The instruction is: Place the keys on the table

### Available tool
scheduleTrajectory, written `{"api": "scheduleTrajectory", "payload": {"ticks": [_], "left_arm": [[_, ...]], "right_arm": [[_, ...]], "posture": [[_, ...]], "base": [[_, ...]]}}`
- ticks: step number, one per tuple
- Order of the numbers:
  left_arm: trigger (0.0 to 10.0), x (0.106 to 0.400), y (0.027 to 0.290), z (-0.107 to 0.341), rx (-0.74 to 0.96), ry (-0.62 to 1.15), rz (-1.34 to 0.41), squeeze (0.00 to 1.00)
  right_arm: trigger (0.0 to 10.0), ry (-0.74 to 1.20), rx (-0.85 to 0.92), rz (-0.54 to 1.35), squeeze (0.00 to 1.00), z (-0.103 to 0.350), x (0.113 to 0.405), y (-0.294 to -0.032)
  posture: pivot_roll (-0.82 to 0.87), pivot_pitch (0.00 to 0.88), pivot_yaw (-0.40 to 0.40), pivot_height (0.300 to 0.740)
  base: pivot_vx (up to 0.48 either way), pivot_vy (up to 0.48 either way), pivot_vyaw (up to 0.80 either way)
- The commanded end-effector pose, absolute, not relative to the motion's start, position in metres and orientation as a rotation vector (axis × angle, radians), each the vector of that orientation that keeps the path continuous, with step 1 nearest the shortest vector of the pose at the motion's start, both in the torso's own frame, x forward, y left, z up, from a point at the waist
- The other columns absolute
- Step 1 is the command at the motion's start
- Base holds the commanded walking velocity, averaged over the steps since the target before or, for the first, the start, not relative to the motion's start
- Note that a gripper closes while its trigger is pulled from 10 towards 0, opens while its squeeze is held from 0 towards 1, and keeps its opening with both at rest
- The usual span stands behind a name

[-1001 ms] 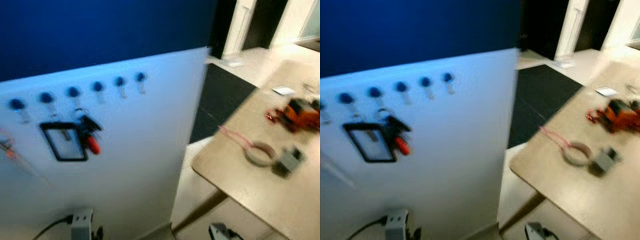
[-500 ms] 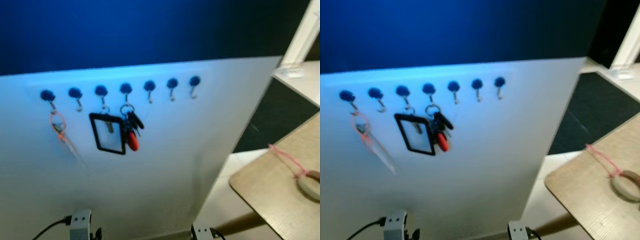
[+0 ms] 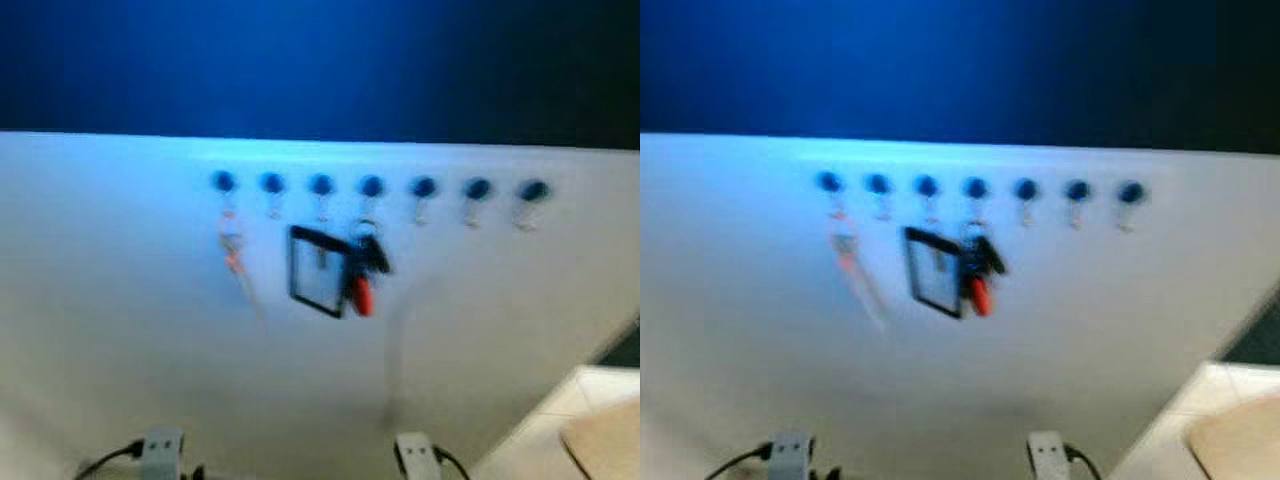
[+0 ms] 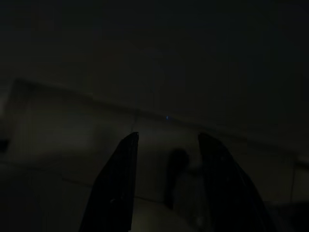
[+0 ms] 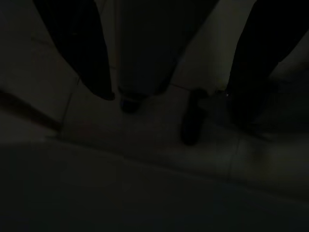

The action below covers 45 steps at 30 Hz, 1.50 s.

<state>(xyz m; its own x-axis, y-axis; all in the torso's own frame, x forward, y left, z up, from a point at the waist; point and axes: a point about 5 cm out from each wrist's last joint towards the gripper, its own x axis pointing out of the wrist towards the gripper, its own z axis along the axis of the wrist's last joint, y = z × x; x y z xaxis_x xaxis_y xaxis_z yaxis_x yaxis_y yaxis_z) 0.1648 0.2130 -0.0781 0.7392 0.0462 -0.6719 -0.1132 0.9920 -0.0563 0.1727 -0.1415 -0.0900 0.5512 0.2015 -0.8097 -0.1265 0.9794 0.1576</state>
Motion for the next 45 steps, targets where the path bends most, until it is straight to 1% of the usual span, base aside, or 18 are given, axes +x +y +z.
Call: {"api": "scheduleTrajectory", "payload": {"ticks": [1,3,7,8,10,11,14,17,22,34,45], "left_arm": [[10.0,0.164,0.213,-0.079,-0.102,0.745,0.088,0.0],[10.0,0.164,0.213,-0.079,-0.104,0.747,0.089,0.0],[10.0,0.163,0.214,-0.079,-0.106,0.751,0.088,0.0],[10.0,0.163,0.214,-0.079,-0.102,0.753,0.087,0.0],[10.0,0.163,0.214,-0.079,-0.101,0.754,0.088,0.0],[10.0,0.164,0.214,-0.079,-0.099,0.754,0.09,0.0],[10.0,0.164,0.215,-0.079,-0.099,0.755,0.092,0.0],[10.0,0.164,0.215,-0.079,-0.099,0.755,0.091,0.0],[10.0,0.165,0.215,-0.079,-0.1,0.753,0.088,0.0],[10.0,0.167,0.215,-0.077,-0.101,0.735,0.086,0.0],[10.0,0.171,0.212,-0.074,-0.074,0.701,0.034,0.0]], "right_arm": [[10.0,1.008,0.091,0.188,0.0,-0.095,0.161,-0.144],[10.0,1.009,0.091,0.185,0.0,-0.096,0.159,-0.144],[10.0,1.03,0.134,0.127,0.0,-0.1,0.148,-0.148],[10.0,1.035,0.128,0.122,0.0,-0.101,0.144,-0.155],[10.0,1.037,0.127,0.116,0.0,-0.101,0.143,-0.159],[10.0,1.039,0.124,0.104,0.0,-0.101,0.143,-0.168],[10.0,1.042,0.12,0.091,0.0,-0.1,0.142,-0.181],[10.0,1.043,0.12,0.088,0.0,-0.1,0.141,-0.183],[10.0,1.048,0.119,0.082,0.0,-0.1,0.139,-0.188],[10.0,1.053,0.124,0.1,0.0,-0.101,0.141,-0.175],[10.0,1.053,0.132,0.093,0.0,-0.101,0.141,-0.175]], "posture": [[0.06,0.069,-0.003,0.74],[0.06,0.069,-0.004,0.74],[0.05,0.07,-0.002,0.74],[0.05,0.068,-0.001,0.74],[0.05,0.067,0.0,0.74],[0.05,0.067,0.0,0.74],[0.05,0.063,0.001,0.74],[0.05,0.059,0.001,0.74],[0.06,0.054,-0.001,0.74],[0.06,0.047,-0.005,0.74],[0.06,0.051,0.0,0.74]], "base": [[0.0,0.0,0.8],[0.0,0.0,0.58],[0.0,0.0,0.0],[0.0,0.0,0.0],[0.0,0.0,0.0],[0.0,0.0,0.0],[0.0,0.0,0.0],[0.0,0.0,0.0],[0.0,0.373,0.0],[0.0,0.42,0.0],[0.0,0.0,0.0]]}}
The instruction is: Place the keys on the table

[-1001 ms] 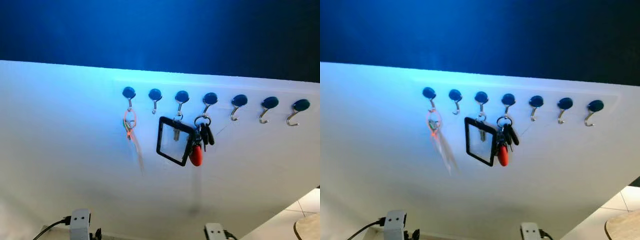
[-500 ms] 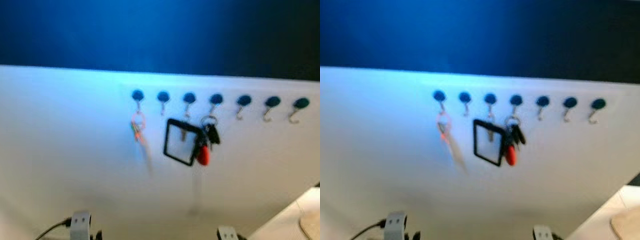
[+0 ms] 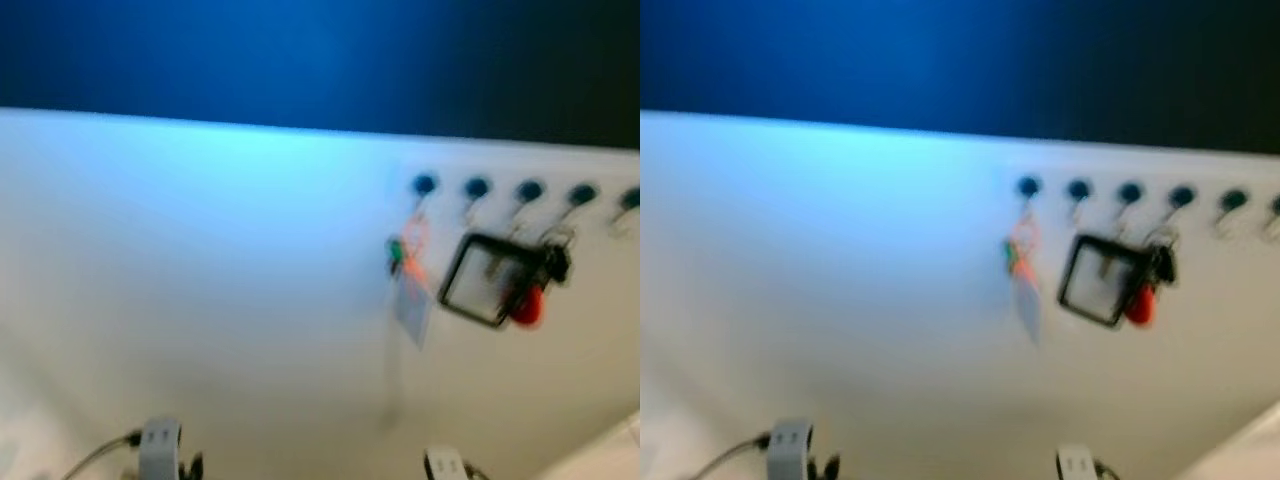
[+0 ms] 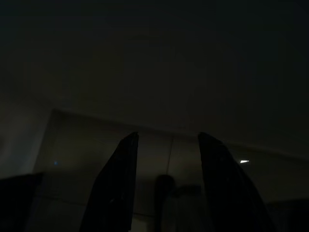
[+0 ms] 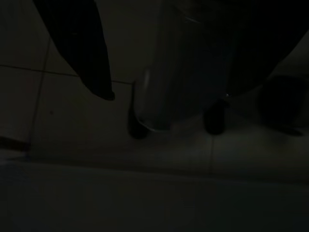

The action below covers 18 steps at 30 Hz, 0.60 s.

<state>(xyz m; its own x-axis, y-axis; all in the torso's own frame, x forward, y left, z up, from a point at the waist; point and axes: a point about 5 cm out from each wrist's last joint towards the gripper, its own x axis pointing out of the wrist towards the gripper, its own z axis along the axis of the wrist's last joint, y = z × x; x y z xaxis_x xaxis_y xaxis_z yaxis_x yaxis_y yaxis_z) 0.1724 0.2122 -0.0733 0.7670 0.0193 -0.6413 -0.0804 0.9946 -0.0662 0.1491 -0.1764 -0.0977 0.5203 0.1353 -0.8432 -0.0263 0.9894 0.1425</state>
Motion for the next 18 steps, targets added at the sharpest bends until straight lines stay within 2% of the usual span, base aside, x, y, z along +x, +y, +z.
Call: {"api": "scheduleTrajectory", "payload": {"ticks": [1,6,9,18], "left_arm": [[10.0,0.171,0.212,-0.074,-0.073,0.7,0.032,0.0],[10.0,0.171,0.21,-0.074,-0.073,0.698,0.027,0.0],[10.0,0.17,0.211,-0.075,-0.125,0.698,0.062,0.0],[10.0,0.17,0.213,-0.074,-0.088,0.704,0.053,0.0]], "right_arm": [[10.0,1.053,0.133,0.091,0.0,-0.101,0.14,-0.176],[10.0,1.051,0.137,0.087,0.0,-0.101,0.141,-0.176],[10.0,1.04,0.139,0.088,0.0,-0.1,0.145,-0.175],[10.0,1.024,0.141,0.088,0.0,-0.098,0.152,-0.171]], "posture": [[0.06,0.052,0.0,0.74],[0.06,0.052,0.0,0.74],[0.06,0.054,0.0,0.74],[0.06,0.058,0.004,0.74]], "base": [[0.0,-0.435,0.0],[0.0,-0.471,0.0],[0.0,0.0,0.0],[0.0,0.0,0.0]]}}
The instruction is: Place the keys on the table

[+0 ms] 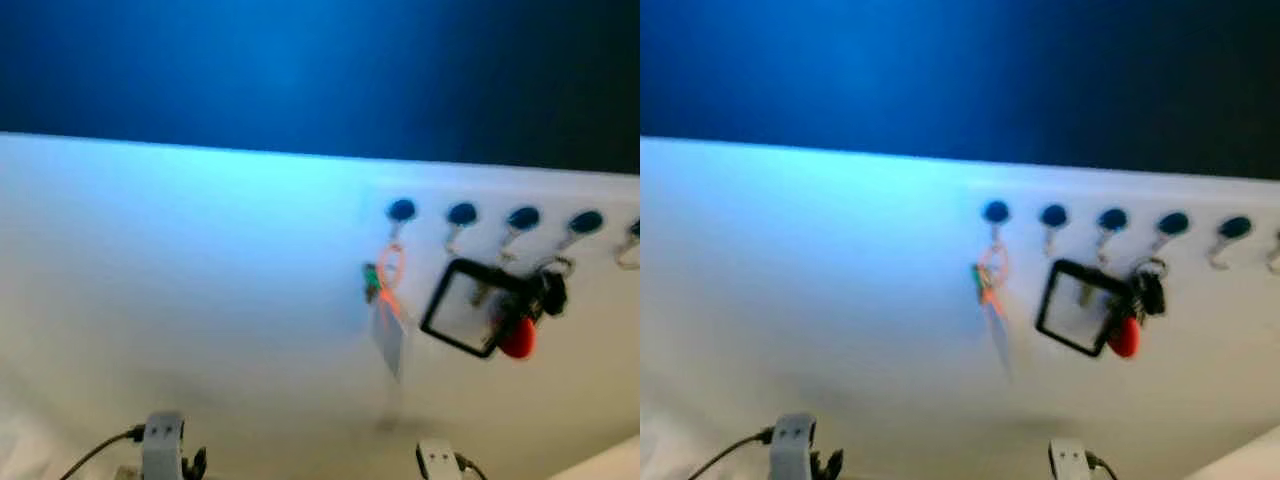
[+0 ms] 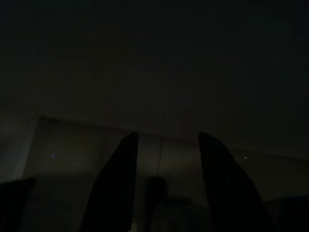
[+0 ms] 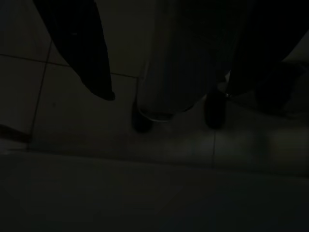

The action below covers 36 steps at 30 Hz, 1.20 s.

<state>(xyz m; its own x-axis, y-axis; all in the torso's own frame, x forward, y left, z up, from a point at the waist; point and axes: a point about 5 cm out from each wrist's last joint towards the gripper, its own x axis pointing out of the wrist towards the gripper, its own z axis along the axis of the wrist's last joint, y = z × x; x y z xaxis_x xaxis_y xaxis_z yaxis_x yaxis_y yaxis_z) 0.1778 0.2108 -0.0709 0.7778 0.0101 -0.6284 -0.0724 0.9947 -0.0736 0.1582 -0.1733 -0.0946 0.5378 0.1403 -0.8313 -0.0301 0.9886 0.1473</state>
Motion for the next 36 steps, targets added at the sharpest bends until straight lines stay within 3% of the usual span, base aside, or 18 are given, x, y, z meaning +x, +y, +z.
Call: {"api": "scheduleTrajectory", "payload": {"ticks": [1,23,36], "left_arm": [[10.0,0.1702,0.2127,-0.0745,-0.088,0.704,0.053,0.0],[10.0,0.1627,0.2149,-0.0787,-0.102,0.741,0.064,0.0],[10.0,0.1642,0.2144,-0.078,-0.104,0.736,0.056,0.0]], "right_arm": [[10.0,1.024,0.141,0.088,0.0,-0.0975,0.152,-0.1711],[10.0,1.039,0.14,0.073,0.0,-0.1005,0.1434,-0.1734],[10.0,1.039,0.139,0.073,0.0,-0.1004,0.1438,-0.1731]], "posture": [[0.06,0.058,0.004,0.74],[0.05,0.064,0.001,0.74],[0.05,0.054,0.004,0.74]], "base": [[0.0,0.0,0.0],[0.0,0.0,0.0],[-0.296,0.0,0.0]]}}
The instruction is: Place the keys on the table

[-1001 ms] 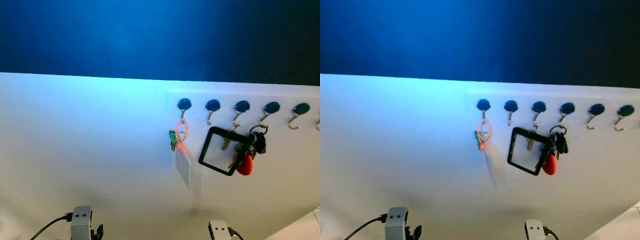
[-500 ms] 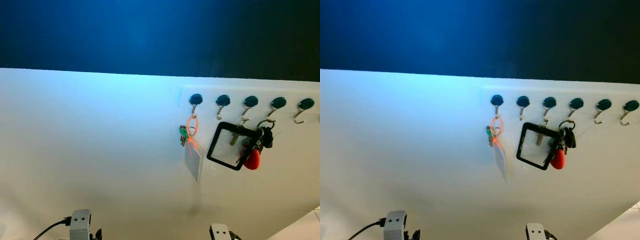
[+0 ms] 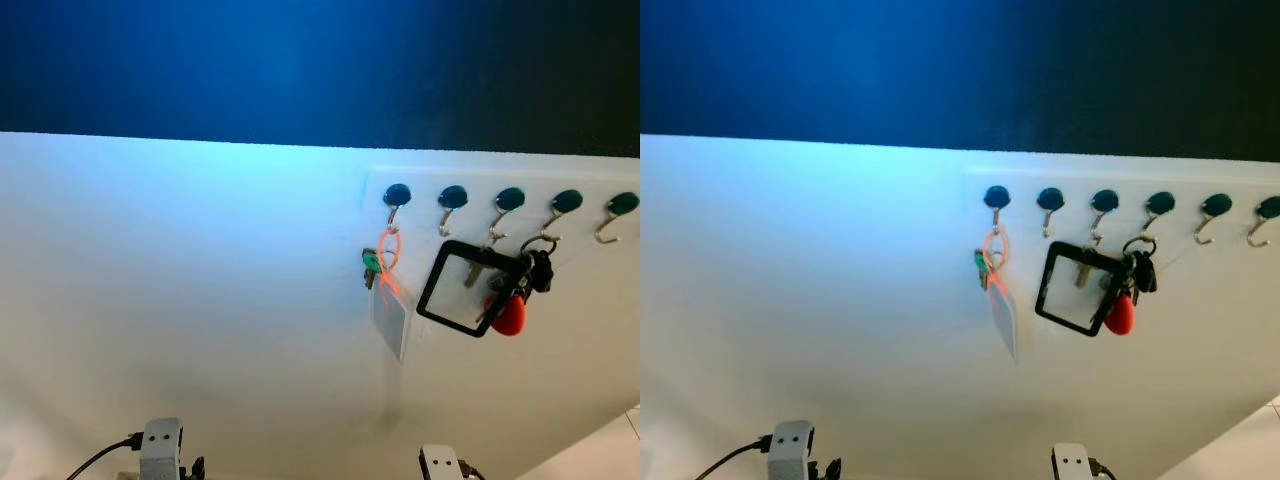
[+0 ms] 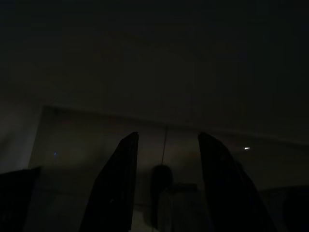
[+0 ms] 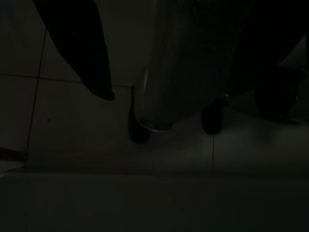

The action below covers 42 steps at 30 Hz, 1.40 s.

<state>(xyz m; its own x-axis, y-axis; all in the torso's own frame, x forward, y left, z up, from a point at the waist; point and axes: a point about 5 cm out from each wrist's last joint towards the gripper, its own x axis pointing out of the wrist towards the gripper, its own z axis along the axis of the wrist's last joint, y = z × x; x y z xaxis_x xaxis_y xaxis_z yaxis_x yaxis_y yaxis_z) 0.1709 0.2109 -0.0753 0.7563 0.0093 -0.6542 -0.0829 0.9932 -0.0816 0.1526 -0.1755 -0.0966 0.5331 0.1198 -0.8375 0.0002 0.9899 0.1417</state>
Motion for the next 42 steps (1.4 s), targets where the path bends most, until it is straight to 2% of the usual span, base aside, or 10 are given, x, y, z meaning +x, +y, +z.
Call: {"api": "scheduleTrajectory", "payload": {"ticks": [1,17,31,37,42], "left_arm": [[10.0,0.165,0.214,-0.078,-0.104,0.734,0.055,0.0],[10.0,0.169,0.213,-0.076,-0.095,0.727,0.041,0.0],[10.0,0.174,0.212,-0.075,-0.042,0.746,0.007,0.0],[10.0,0.179,0.207,-0.074,-0.029,0.739,-0.009,0.0],[10.0,0.184,0.208,-0.07,-0.005,0.701,0.003,0.0]], "right_arm": [[10.0,1.038,0.138,0.073,0.0,-0.1,0.144,-0.173],[10.0,1.033,0.137,0.079,0.0,-0.1,0.144,-0.17],[10.0,1.032,0.14,0.072,0.0,-0.1,0.144,-0.171],[10.0,1.028,0.14,0.071,0.0,-0.1,0.145,-0.17],[10.0,0.94,0.111,0.1,0.0,-0.092,0.162,-0.172]], "posture": [[0.05,0.051,0.005,0.74],[0.05,0.042,0.01,0.74],[0.05,0.048,0.014,0.74],[0.05,0.05,0.014,0.74],[0.05,0.056,0.009,0.74]], "base": [[-0.337,0.0,0.0],[-0.338,0.0,0.0],[0.0,0.0,0.0],[0.0,-0.48,0.0],[0.0,-0.084,0.0]]}}
